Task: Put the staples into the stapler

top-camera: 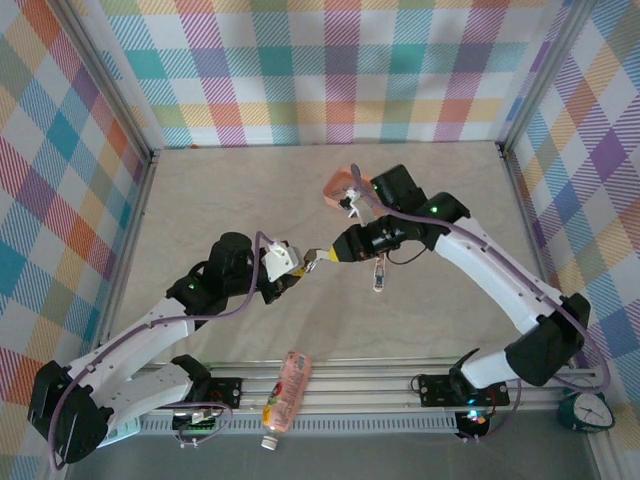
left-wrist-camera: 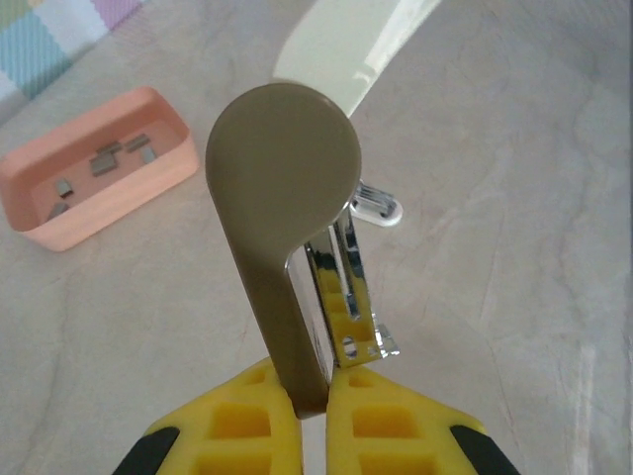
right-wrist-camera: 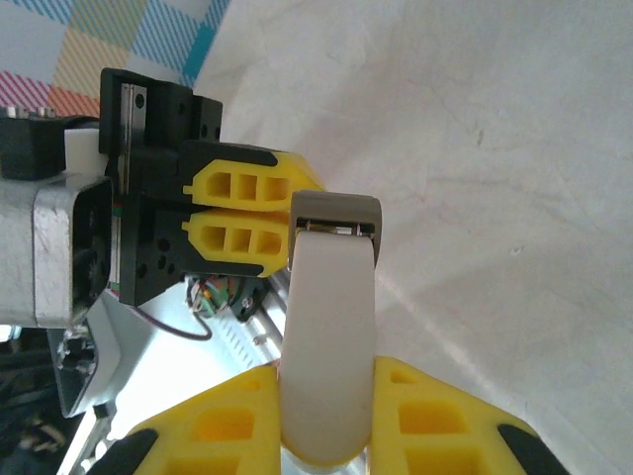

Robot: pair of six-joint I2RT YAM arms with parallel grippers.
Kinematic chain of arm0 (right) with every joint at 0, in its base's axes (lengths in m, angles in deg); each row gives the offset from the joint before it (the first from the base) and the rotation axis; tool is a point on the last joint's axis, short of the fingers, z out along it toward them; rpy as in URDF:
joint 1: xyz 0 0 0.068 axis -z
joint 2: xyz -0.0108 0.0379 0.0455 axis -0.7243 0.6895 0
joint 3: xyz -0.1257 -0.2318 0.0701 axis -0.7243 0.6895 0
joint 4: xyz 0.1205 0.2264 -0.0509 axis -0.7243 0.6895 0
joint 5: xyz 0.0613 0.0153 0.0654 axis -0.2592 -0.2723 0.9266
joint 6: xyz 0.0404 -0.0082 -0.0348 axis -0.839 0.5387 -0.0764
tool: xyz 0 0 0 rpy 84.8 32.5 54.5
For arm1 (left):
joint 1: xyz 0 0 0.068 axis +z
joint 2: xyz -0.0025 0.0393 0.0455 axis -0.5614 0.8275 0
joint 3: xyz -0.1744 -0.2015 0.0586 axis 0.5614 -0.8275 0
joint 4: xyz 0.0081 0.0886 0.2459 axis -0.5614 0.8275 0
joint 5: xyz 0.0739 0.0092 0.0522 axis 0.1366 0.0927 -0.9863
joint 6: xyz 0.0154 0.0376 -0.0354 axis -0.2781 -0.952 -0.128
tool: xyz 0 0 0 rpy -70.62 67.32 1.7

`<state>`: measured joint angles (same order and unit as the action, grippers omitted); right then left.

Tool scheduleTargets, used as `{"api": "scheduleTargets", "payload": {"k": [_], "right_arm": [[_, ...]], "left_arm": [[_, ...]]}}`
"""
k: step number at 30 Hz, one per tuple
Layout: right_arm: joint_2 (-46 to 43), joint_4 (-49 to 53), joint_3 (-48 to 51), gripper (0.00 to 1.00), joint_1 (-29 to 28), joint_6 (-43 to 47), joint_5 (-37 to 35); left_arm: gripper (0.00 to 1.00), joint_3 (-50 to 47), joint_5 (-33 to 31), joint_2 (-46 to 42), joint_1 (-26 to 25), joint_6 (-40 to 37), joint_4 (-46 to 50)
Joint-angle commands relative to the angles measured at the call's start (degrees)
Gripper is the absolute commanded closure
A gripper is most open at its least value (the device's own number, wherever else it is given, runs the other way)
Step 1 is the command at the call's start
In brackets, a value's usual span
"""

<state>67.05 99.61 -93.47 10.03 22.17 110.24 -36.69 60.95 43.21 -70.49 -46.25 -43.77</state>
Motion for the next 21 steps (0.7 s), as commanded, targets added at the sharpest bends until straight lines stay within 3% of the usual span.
{"api": "scheduleTargets", "payload": {"k": [1, 6, 10, 15, 18, 21], "right_arm": [[2.8, 4.7, -6.0, 0.82, 2.5, 4.6, 3.1], [7.1, 6.8, -9.1, 0.82, 4.7, 4.6, 3.6], [9.4, 4.7, -10.1, 0.79, 6.4, 3.3, 5.7], [10.8, -0.3, -10.0, 0.62, 7.1, -0.2, 4.8], [10.4, -5.4, -8.4, 0.6, 7.2, -3.3, 3.3], [9.3, -8.2, -6.7, 0.57, 7.2, -4.7, 1.9]], "left_arm": [[1.0, 1.4, 5.1, 1.5, -0.8, -7.7, 12.2], [1.0, 1.9, 6.7, 3.2, -0.8, -8.7, 12.7], [1.0, 0.6, 8.1, 5.0, -0.8, -5.1, 8.6], [1.0, -1.9, 11.4, 6.9, -0.8, 6.2, -2.5], [1.0, -4.7, 12.1, 7.3, -0.8, 15.8, -10.6], [1.0, -7.4, 7.3, 6.9, -0.8, 25.0, -17.0]]}}
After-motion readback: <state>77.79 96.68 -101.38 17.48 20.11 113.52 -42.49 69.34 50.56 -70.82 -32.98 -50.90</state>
